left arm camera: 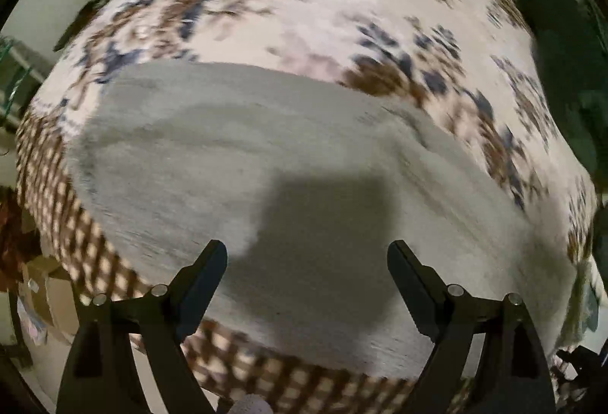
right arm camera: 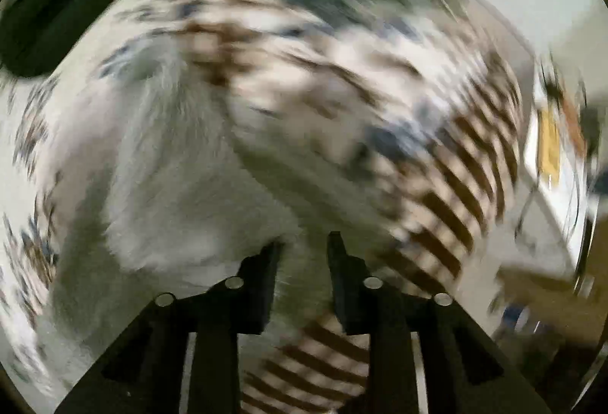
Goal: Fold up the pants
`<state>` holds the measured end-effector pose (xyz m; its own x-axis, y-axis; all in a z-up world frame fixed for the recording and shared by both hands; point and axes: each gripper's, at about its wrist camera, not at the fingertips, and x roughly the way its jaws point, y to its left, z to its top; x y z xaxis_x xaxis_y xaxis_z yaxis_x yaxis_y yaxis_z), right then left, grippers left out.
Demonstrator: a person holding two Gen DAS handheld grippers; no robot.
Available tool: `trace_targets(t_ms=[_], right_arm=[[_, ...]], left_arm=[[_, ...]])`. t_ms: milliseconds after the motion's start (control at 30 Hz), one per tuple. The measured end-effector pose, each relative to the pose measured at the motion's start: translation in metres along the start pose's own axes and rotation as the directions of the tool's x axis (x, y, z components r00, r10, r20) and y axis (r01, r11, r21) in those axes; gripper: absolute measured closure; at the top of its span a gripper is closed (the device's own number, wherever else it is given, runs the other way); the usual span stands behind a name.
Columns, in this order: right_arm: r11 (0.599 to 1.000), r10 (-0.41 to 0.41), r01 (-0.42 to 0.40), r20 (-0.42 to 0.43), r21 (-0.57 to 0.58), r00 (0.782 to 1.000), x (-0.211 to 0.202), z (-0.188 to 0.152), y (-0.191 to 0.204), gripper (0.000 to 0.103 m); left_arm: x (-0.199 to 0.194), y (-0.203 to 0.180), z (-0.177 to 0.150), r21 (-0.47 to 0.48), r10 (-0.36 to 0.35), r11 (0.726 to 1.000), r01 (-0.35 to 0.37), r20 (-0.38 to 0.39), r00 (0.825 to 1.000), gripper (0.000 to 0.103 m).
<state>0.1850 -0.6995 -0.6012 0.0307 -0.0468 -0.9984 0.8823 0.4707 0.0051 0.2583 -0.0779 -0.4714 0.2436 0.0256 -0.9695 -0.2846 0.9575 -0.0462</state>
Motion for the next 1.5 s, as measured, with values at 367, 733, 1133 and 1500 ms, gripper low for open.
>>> trace_targets(t_ms=[367,733,1133,1500], right_arm=[[0.890,0.430,-0.403,-0.098,0.211,0.898,0.012,-0.026,-0.023,0.048],[0.942,0.284,-0.267,-0.057,0.205,0.957,-0.014,-0.073,-0.005,0.099],[0.921,0.249,-0.232,-0.015,0.314,0.968,0.001,-0.015,-0.039,0.048],[1.000,0.014,-0.016,-0.091,-0.014,0.996,-0.033,-0.028,0.053,0.068]], left_arm=[[0.016,-0.048,-0.017,0.126,-0.001,0.992,0.010,-0.074,0.997,0.017],[0.024,-0.038,-0.027,0.109,-0.012,0.994,0.027,-0.132,0.991,0.017],[0.039,-0.035,-0.012,0.079,-0.027,0.996,0.038,-0.134,0.991,0.017],[0.043,-0.037,0.040,0.078,0.015,0.997,-0.009,-0.076,0.997,0.017]])
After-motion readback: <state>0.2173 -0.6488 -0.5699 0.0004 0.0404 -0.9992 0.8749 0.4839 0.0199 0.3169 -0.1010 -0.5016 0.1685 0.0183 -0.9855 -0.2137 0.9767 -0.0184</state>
